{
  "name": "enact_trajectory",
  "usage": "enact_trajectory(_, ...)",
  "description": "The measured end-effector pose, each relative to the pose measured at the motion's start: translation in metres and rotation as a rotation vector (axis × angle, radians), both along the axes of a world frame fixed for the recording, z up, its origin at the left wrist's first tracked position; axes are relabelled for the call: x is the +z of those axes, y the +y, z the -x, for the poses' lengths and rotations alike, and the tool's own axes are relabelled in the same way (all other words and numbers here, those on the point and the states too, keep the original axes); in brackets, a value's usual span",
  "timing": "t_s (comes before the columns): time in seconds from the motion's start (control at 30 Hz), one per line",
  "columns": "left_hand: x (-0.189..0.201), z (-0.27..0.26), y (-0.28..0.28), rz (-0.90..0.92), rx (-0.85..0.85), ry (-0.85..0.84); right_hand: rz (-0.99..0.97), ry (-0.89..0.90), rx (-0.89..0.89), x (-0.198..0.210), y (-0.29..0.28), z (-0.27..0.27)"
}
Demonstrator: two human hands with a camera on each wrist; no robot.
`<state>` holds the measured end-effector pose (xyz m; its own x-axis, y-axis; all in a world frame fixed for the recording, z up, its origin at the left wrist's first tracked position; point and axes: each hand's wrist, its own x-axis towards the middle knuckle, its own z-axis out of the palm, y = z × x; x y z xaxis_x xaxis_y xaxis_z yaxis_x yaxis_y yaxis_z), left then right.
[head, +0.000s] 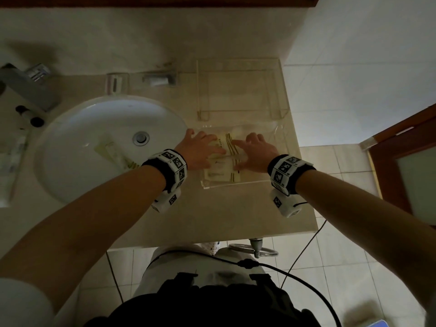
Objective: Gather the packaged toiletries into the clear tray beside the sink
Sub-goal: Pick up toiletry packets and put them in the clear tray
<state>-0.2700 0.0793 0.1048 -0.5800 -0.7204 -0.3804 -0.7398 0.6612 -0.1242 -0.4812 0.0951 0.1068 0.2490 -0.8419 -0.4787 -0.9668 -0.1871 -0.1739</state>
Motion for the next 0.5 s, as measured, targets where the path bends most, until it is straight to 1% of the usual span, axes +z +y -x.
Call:
enact_trajectory(0.17, 0.003, -0.004, -0.004, 0.018, -0.012, -0.009, 0.042, 0.024, 0.026, -0.004, -0.001, -0.003)
enact_trajectory(0.33, 0.004, -0.005, -0.006, 0.022, 0.006, 0.017, 0.068, 0.021, 0.005, -0.004, -0.007, -0.010)
enact_trajectory(0.5, 0.002, 0.000, -0.004, -0.029, 0.081, 0.080, 0.090, 0.007, -0.023, -0.005, -0.007, -0.013)
